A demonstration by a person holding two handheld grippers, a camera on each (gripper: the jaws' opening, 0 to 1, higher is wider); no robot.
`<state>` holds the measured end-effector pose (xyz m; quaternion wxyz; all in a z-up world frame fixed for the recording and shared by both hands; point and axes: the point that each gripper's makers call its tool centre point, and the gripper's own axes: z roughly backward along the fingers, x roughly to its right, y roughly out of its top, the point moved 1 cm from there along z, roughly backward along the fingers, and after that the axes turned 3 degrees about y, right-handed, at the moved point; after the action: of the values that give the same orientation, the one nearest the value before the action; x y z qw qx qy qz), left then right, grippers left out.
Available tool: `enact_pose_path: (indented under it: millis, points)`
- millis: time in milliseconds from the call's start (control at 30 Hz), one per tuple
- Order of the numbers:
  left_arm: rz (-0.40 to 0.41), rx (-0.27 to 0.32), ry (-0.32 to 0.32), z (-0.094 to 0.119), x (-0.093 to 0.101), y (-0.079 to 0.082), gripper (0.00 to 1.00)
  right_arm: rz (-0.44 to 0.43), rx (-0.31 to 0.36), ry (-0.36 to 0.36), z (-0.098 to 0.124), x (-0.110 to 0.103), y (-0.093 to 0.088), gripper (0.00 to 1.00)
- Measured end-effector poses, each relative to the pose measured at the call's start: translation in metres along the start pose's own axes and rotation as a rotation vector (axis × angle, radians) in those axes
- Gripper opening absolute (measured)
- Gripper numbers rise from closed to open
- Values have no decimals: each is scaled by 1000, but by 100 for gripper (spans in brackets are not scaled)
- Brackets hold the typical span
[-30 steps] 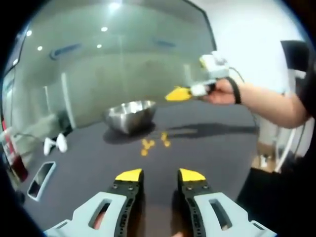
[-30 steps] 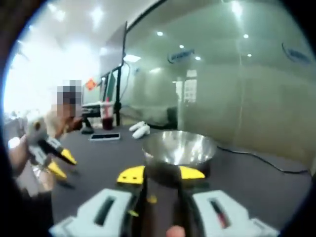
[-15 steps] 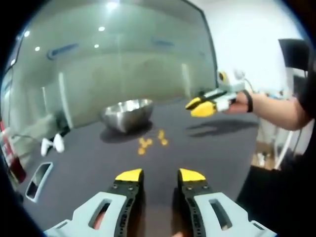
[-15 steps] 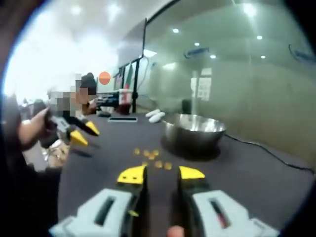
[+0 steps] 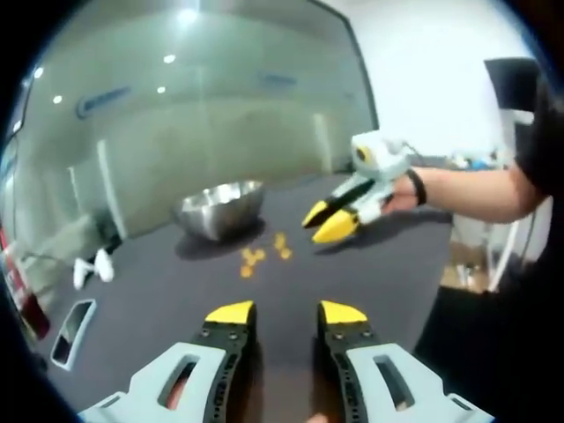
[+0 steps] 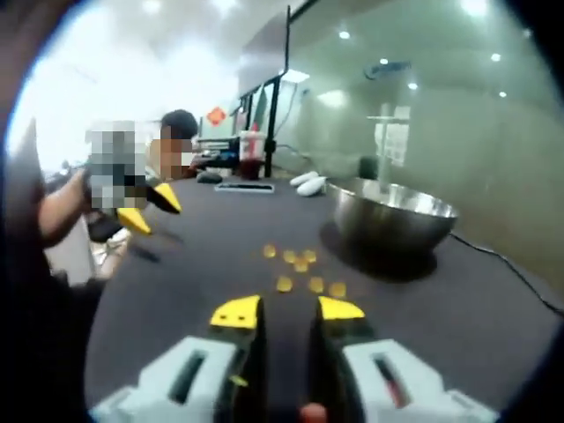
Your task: Pick up the QQ candy scattered on the table and place it into the stainless steel bowl on the table
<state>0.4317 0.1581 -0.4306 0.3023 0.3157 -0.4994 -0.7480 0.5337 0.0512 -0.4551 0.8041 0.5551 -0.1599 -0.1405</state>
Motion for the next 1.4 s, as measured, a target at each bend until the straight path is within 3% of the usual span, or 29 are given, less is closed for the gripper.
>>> enact_pose_path:
  millis: [233,333,500,633,867,933,1033,1233,1300,1400]
  points:
    - [3,-3,14,1,-6,-1,30,-23,-14,21,-22,-6,3,23]
    - [8,-3,23,0,-6,-1,30,-62,-46,11,-30,-3,-2,22]
    - [13,-5,30,0,-6,-2,30,-55,-66,18,-40,-8,-6,18]
    - [13,-4,33,0,-6,-1,30,-82,-59,22,-42,-7,-5,10]
    - [-37,44,-10,7,-5,4,30,-86,-59,17,-42,-5,-5,9]
    - [6,15,-4,10,-3,-2,29,-94,-54,8,-41,-5,-4,9]
    - [2,18,1,11,-3,-1,29,-146,9,-6,-33,-5,10,9]
    - [5,11,5,12,-4,-3,29,-146,89,-213,-4,24,28,9]
    - [9,11,8,12,-4,-3,29,-164,111,-244,7,35,30,9]
    - [11,8,6,11,-4,-3,29,-120,107,-304,17,43,31,9]
